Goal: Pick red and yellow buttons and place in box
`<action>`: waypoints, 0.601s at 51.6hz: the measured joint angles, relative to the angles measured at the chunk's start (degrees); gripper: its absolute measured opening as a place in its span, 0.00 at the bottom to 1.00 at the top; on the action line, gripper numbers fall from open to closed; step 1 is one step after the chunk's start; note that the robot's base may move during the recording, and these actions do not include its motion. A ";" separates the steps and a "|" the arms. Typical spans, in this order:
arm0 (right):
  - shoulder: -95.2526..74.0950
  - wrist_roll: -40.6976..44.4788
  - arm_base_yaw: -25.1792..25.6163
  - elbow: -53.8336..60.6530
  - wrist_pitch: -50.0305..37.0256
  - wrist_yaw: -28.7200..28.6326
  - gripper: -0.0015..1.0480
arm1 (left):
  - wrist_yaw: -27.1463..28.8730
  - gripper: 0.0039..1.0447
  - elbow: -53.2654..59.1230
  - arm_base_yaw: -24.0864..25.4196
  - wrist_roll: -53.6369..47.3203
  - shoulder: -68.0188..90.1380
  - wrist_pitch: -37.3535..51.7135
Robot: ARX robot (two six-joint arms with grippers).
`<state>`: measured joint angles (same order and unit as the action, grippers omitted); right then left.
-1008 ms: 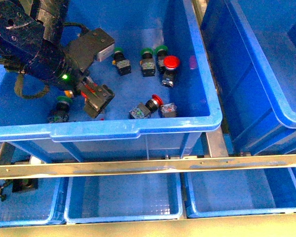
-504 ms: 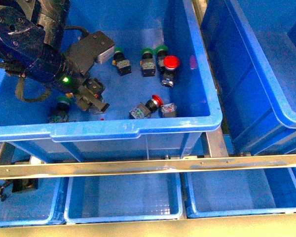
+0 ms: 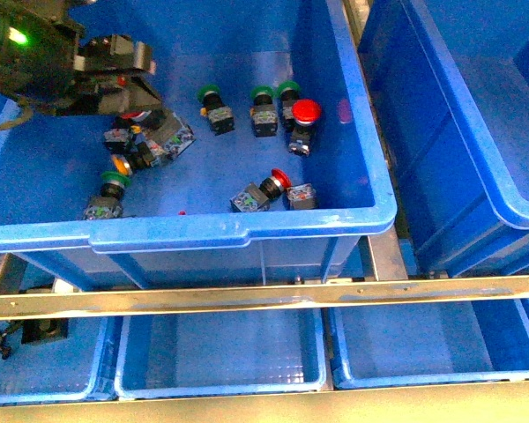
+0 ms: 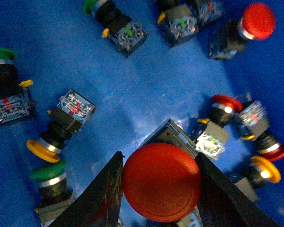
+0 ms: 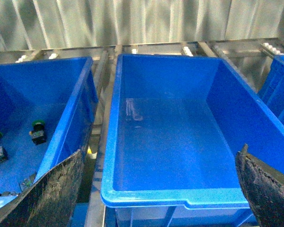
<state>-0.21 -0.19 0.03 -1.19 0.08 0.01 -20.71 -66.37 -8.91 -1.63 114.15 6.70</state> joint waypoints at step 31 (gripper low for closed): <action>0.00 0.00 0.00 0.00 0.00 -0.02 0.93 | -18.49 0.34 11.72 -2.25 34.93 -15.85 -2.27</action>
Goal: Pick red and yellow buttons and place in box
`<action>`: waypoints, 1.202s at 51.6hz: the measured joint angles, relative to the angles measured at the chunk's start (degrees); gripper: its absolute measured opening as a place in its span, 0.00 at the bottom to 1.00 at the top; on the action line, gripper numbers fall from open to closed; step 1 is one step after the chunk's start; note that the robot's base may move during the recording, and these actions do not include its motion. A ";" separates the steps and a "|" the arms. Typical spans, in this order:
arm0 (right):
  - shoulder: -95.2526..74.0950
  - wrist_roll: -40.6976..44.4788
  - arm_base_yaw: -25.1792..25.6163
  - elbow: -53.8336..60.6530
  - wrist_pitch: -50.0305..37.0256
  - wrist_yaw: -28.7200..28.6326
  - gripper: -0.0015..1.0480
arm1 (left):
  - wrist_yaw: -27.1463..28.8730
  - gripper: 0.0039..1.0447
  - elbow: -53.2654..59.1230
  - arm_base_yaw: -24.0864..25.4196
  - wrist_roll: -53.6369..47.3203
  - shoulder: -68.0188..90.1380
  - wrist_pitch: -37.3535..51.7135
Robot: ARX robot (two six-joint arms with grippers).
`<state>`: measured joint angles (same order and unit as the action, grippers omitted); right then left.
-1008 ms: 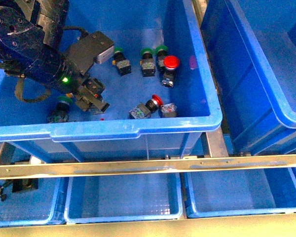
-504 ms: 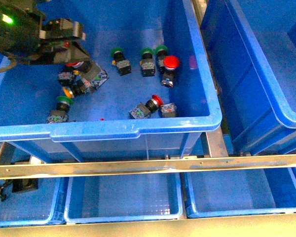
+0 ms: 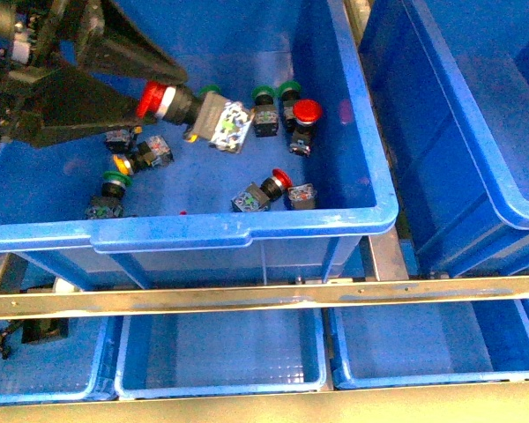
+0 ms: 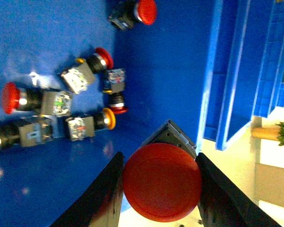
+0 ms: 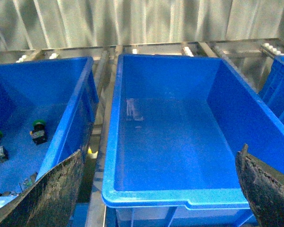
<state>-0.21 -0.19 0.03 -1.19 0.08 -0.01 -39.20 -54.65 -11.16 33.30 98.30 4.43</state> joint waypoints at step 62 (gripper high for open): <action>-33.44 10.86 16.20 -20.00 1.51 12.07 0.93 | 9.31 0.34 -12.09 -22.01 13.92 5.75 4.22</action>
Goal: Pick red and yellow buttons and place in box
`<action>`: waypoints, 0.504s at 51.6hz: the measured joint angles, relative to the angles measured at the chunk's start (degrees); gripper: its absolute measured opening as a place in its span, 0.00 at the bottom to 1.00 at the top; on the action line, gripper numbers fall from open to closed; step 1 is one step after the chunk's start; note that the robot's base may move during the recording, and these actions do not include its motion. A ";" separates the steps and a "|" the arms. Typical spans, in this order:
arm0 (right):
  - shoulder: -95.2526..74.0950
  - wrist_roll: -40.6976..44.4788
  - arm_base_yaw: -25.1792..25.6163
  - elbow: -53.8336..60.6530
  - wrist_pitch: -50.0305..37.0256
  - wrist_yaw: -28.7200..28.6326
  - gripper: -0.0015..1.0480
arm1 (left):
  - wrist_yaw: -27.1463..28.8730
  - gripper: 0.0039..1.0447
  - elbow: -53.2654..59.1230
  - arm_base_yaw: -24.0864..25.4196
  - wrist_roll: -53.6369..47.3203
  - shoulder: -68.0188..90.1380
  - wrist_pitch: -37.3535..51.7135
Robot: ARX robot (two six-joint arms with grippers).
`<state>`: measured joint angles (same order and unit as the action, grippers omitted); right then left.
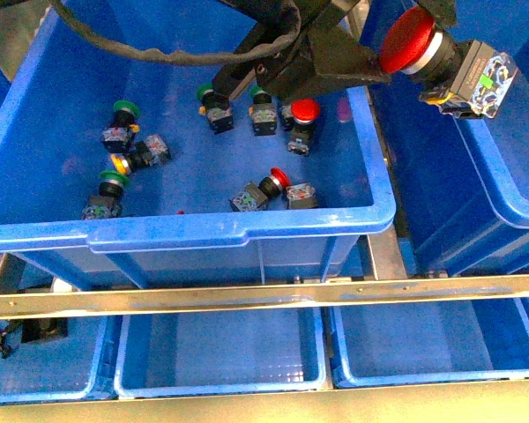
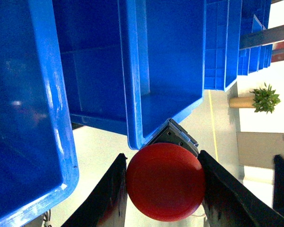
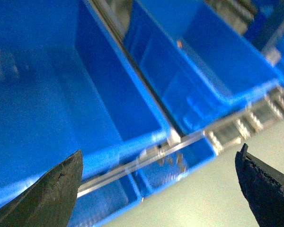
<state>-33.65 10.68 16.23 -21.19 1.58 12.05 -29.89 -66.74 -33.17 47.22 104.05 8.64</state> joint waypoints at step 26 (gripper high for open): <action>-35.15 28.70 -17.70 -4.46 -18.03 -15.72 0.93 | 0.98 0.34 2.49 -0.22 -0.48 0.00 1.33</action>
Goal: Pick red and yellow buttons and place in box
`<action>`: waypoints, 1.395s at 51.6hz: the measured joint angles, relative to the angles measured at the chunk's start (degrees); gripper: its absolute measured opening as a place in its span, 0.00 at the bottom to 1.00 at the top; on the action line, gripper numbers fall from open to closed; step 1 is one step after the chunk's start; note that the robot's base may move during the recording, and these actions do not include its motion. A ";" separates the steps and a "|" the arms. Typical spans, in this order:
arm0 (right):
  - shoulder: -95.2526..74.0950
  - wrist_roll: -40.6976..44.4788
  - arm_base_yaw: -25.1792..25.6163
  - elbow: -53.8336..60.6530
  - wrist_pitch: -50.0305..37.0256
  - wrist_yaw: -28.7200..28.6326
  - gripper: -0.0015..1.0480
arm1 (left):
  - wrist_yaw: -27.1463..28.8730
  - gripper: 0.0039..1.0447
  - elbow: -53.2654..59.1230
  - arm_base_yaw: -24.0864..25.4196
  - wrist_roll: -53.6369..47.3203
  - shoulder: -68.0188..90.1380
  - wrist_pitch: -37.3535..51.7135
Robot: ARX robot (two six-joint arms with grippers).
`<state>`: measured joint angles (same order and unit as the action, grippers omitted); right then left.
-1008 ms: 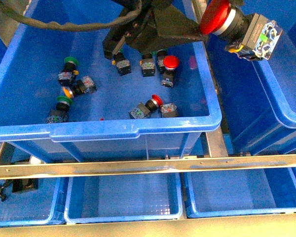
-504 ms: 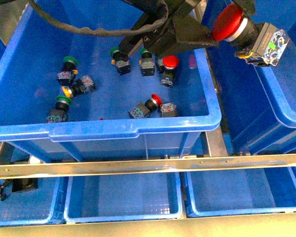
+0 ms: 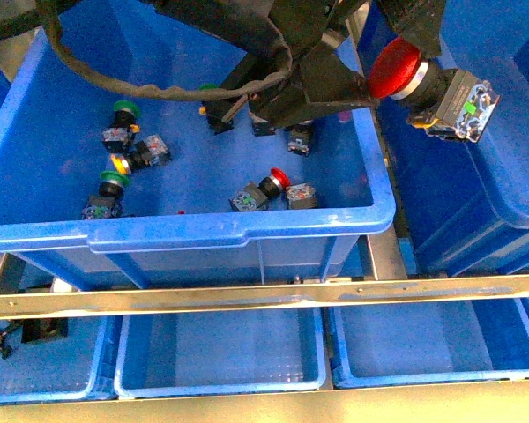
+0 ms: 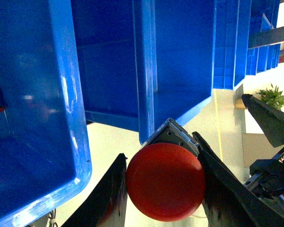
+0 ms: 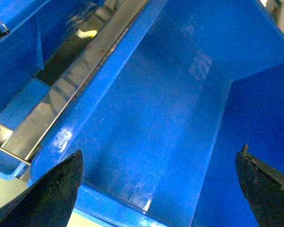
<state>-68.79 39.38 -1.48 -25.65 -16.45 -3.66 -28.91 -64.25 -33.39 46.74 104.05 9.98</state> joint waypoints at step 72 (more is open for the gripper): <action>-5.33 3.02 -13.62 -4.81 1.90 -1.49 0.84 | 1.92 0.34 -2.32 -3.37 -1.36 2.58 0.96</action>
<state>-74.13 42.39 -15.09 -30.46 -14.55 -5.15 -26.98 -66.57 -36.75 45.39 106.63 10.94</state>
